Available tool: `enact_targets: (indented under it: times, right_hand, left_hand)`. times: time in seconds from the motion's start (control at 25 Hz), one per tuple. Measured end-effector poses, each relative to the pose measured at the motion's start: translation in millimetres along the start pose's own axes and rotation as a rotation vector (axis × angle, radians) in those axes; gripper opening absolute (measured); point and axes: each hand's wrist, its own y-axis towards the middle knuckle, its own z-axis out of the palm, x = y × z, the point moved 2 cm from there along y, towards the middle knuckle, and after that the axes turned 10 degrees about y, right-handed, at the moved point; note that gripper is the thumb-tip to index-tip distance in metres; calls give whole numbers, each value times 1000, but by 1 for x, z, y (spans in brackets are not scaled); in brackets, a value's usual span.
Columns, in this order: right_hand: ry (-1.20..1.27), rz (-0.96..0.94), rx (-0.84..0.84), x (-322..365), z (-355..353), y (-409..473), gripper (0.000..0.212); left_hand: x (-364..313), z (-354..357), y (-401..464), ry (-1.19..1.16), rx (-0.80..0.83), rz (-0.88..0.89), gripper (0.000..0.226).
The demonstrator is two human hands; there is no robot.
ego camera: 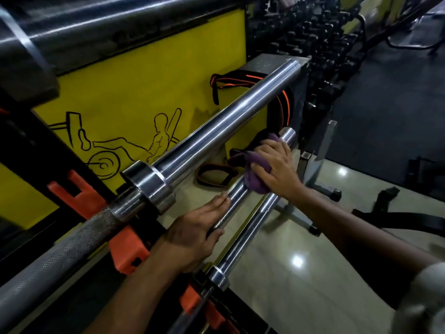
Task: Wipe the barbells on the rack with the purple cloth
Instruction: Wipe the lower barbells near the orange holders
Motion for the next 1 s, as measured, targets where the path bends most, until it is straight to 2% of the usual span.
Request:
enact_targets:
  times: [0.04, 0.08, 0.12, 0.2, 0.24, 0.28, 0.4, 0.44, 0.56, 0.72, 0.84, 0.88, 1.0]
  right_hand:
    - [-15, -80, 72, -9, -5, 1, 39]
    - [-56, -84, 110, -18, -15, 11, 44]
    - [-61, -7, 87, -32, -21, 25, 49]
    - [-1, 233, -81, -41, -28, 47, 53]
    - [2, 314, -120, -34, -27, 50, 48]
    - [-14, 316, -99, -26, -18, 46, 43]
    - [26, 90, 81, 0, -12, 18, 41]
    - [85, 67, 78, 1, -22, 18, 39]
    - [196, 146, -93, 14, -35, 14, 39]
    - [-64, 48, 157, 42, 5, -9, 52]
    - [-79, 184, 39, 67, 20, -6, 39]
    - [-72, 176, 15, 78, 27, -12, 38]
    - [-22, -191, 49, 86, 34, -39, 41]
  left_hand:
    - [0, -1, 1, 4, 5, -3, 68]
    - [1, -1, 1, 9, 14, -5, 68]
    - [1, -1, 2, 8, 19, -7, 68]
    - [1, 0, 0, -7, 13, -6, 69]
    - [2, 0, 0, -16, 22, -10, 69]
    - [2, 0, 0, -24, 38, -12, 69]
    - [2, -2, 3, -24, 26, 5, 68]
    - [0, -3, 3, -18, 5, 0, 66]
    - [-11, -7, -25, 154, -116, -14, 61]
    - [-11, -4, -84, 298, -141, 95, 52]
    - [-4, -3, -93, 313, -167, 81, 50]
    - [-6, -3, -92, 320, -171, 82, 50]
    - [-8, -3, -93, 329, -178, 81, 50]
